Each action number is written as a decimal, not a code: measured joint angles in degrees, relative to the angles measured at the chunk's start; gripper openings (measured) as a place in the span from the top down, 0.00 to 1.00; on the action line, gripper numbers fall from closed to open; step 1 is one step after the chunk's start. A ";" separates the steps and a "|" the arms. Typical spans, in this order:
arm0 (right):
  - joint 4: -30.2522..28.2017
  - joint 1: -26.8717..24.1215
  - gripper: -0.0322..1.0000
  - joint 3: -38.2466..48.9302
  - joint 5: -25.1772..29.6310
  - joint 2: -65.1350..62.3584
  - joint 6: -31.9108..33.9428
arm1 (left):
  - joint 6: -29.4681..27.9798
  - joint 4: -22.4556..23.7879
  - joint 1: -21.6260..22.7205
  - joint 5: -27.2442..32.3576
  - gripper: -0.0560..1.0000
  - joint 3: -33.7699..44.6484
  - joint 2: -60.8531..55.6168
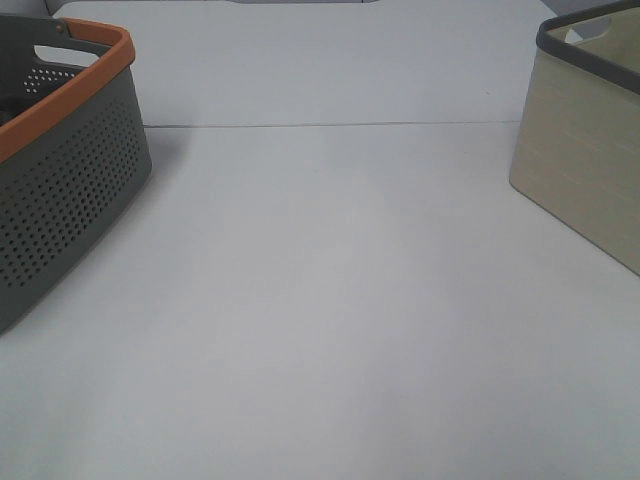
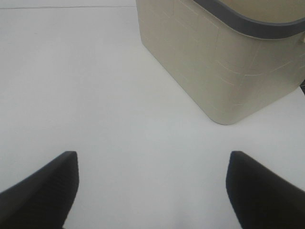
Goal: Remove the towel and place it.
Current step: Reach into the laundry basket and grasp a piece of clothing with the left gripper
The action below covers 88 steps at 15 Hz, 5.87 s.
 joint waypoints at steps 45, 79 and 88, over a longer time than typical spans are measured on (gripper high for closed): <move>0.00 0.00 0.24 0.00 0.00 0.00 0.00 | -0.06 0.86 0.00 0.00 0.02 0.00 0.00; 0.00 0.00 0.24 0.00 0.00 0.00 0.00 | 72.59 14.09 6.65 -3.21 0.02 -64.69 93.68; 0.00 0.00 0.24 0.00 0.00 0.00 0.00 | 82.56 20.17 6.65 -18.74 0.02 -64.80 111.84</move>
